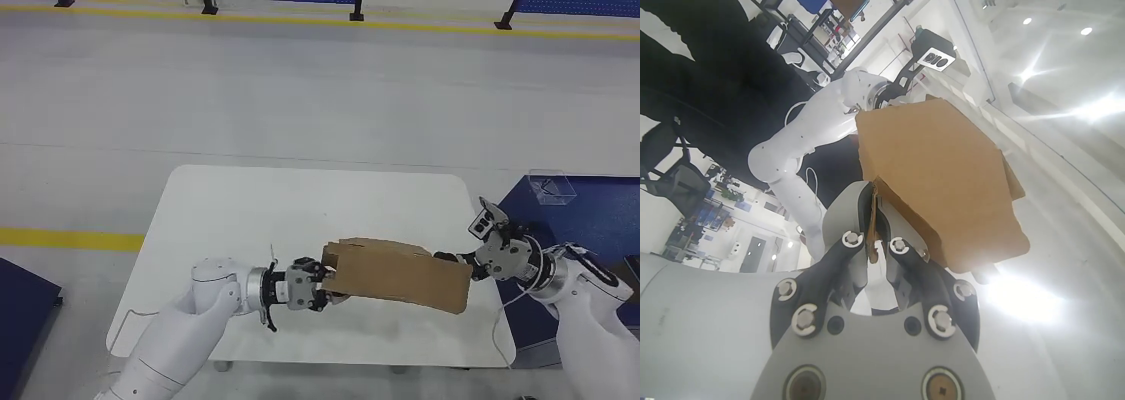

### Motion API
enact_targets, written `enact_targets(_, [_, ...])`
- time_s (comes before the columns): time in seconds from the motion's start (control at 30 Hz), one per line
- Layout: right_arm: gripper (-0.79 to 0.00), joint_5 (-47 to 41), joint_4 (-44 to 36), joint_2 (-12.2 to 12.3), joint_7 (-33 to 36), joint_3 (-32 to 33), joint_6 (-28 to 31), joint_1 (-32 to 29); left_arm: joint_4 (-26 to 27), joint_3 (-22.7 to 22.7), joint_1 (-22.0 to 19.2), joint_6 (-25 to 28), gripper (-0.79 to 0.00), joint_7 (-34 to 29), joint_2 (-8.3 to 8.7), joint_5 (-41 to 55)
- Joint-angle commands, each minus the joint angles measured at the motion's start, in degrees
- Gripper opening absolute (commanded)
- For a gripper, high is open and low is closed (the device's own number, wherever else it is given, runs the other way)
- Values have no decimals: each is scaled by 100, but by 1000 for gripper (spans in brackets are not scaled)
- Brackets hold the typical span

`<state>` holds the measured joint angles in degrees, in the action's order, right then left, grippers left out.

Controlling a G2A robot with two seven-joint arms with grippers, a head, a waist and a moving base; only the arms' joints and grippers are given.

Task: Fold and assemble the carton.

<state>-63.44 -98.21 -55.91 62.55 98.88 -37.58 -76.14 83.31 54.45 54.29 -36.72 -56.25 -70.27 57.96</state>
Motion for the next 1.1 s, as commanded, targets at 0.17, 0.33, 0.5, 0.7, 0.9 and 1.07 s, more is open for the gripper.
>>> enact_targets(0.17, [0, 68, 6, 30, 61, -167, -54, -21, 165, -31, 74, 428, -785, -285, 36, -320])
enact_targets(0.33, [0, 44, -65, 41, 112, -318, -117, -72, 303, -58, 178, 666, -785, -395, 63, -532])
enact_targets(0.5, [0, 62, -127, 48, 92, -501, -138, -95, 405, -136, 209, 833, -785, -336, 61, -696])
enact_targets(0.7, [-46, -90, -185, 55, 96, -616, -189, -103, 401, -217, 202, 899, -785, -205, 48, -794])
enact_targets(0.9, [-529, 63, -249, 81, -20, -653, -123, -115, 381, -249, 200, 876, -785, -206, 44, -779])
enact_targets(1.07, [-683, 299, -314, 115, 44, -711, -108, -160, 384, -243, 208, 838, -785, -191, 49, -759])
